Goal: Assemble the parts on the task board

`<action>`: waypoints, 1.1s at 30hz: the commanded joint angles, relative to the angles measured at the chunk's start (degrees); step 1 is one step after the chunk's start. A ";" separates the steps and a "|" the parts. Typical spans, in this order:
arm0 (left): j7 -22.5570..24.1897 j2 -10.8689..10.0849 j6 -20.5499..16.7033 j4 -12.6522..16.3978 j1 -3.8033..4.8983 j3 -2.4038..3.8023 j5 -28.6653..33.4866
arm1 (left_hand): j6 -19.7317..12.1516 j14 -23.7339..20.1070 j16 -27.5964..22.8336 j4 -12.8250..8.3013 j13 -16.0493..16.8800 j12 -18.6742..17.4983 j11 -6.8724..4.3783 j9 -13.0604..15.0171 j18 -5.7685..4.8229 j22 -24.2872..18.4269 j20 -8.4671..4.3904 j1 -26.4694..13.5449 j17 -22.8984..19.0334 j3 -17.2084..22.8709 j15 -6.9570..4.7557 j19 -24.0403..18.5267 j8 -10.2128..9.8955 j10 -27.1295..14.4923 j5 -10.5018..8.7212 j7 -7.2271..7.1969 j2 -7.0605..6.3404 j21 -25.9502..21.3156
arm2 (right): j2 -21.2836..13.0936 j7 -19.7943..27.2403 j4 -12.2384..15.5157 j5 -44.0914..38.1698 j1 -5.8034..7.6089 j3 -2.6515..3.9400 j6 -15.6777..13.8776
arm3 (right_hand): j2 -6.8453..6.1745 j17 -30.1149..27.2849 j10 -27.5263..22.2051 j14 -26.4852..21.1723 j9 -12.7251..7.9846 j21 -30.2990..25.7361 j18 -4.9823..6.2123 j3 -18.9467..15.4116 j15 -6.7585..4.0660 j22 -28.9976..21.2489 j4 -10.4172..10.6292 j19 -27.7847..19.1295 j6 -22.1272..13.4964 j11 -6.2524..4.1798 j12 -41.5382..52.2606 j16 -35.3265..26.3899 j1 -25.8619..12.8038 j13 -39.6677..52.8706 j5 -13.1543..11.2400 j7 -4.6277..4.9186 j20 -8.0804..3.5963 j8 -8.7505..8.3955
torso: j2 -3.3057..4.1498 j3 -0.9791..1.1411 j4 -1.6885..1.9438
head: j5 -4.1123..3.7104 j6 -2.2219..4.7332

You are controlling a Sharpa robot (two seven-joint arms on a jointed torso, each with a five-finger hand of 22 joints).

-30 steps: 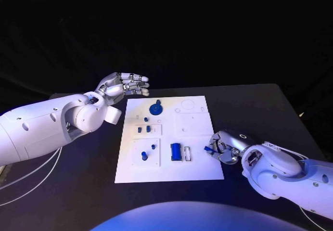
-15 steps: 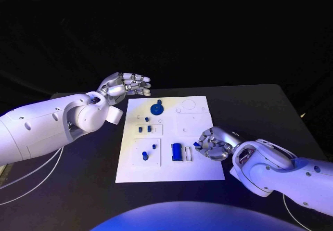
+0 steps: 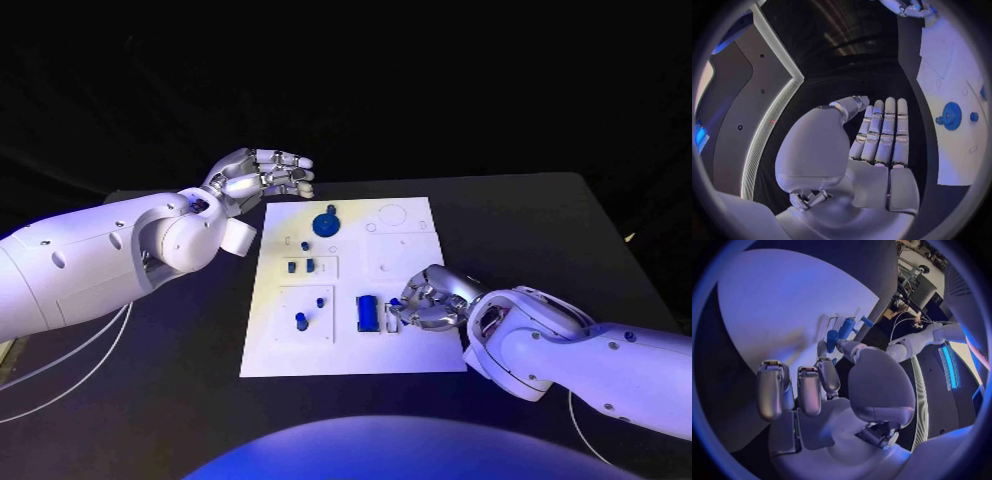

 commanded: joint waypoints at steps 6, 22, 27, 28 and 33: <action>0.30 0.09 0.96 0.25 0.02 0.02 -0.28 | -0.40 -0.39 -0.45 -0.56 0.08 0.32 0.07 -0.16 0.03 0.50 -0.34 0.40 0.07 0.12 -0.10 -0.37 0.40 -0.33 0.33 0.91 0.40 0.63 | 0.95 -1.28 -0.79 -0.22 -0.14 0.00 3.33 | -0.21 5.88 0.69 4.15 -0.13 0.55 0.35 -1.64 -0.18 12.33 0.66 2.14 1.25 -0.07 0.73 -0.09 -1.47 2.38 -0.03 -0.54 -0.56 0.12 | 0.04 0.04 0.00 | -0.02 -0.21; 0.00 -0.01 1.09 0.24 0.03 0.02 -0.29 | -0.34 -0.30 -0.76 -1.63 0.04 0.37 0.08 -0.45 -0.29 2.11 -0.71 0.80 0.07 0.61 -0.13 -1.30 0.37 -0.39 0.41 0.90 0.85 2.05 | 2.05 -2.27 -1.88 -2.14 -0.33 -0.02 3.91 | -0.30 5.83 0.92 4.14 -0.34 0.70 0.31 -3.34 -0.26 12.38 2.02 2.22 1.67 -0.15 1.03 -0.12 -2.86 2.64 -1.12 -0.61 -0.66 -0.04 | -0.03 0.02 -0.01 | 0.10 -0.53; -0.02 0.01 1.13 0.22 0.03 0.02 -0.30 | -0.34 -0.30 -0.76 -1.63 0.04 0.37 0.08 -0.45 -0.29 2.11 -0.71 0.80 0.07 0.61 -0.13 -1.30 0.37 -0.39 0.41 0.90 0.85 2.05 | 2.28 -2.49 -2.04 -2.72 -0.36 -0.02 4.42 | -0.66 5.91 1.05 4.15 -0.47 0.70 0.31 -5.30 -0.29 12.38 3.30 2.22 1.97 -0.16 1.21 -0.08 -3.87 2.82 -0.01 -0.63 -0.70 -0.13 | -0.07 0.05 0.02 | 0.13 -0.53; -0.03 0.01 1.13 0.22 0.03 0.02 -0.30 | -0.34 -0.30 -0.76 -1.63 0.04 0.37 0.08 -0.45 -0.29 2.11 -0.71 0.80 0.07 0.61 -0.13 -1.30 0.37 -0.39 0.41 0.90 0.85 2.05 | 2.31 -2.58 -2.08 -2.89 -0.37 -0.03 4.51 | -0.68 5.89 1.05 4.15 -0.48 0.68 0.31 -5.47 -0.28 12.37 3.41 2.21 1.98 -0.16 1.20 -0.09 -3.95 2.82 -0.01 -0.62 -0.70 -0.14 | -0.07 0.06 0.00 | 0.14 -0.53; -0.05 -0.03 1.13 0.22 0.03 0.02 -0.30 | -0.24 -0.10 -1.14 -2.31 -0.04 0.44 0.14 -0.86 -0.81 4.38 -1.03 0.10 0.10 0.93 -0.07 -2.81 0.33 -0.43 0.36 0.99 1.18 3.94 | 2.39 -2.74 -2.15 -3.40 -0.40 -0.03 4.69 | -0.64 5.87 1.08 4.14 -0.56 0.66 0.31 -6.81 -0.28 12.37 4.39 2.21 2.11 -0.15 1.21 -0.10 -4.53 2.87 -0.41 -0.62 -0.71 -0.22 | -0.03 0.04 -0.04 | 0.15 -0.53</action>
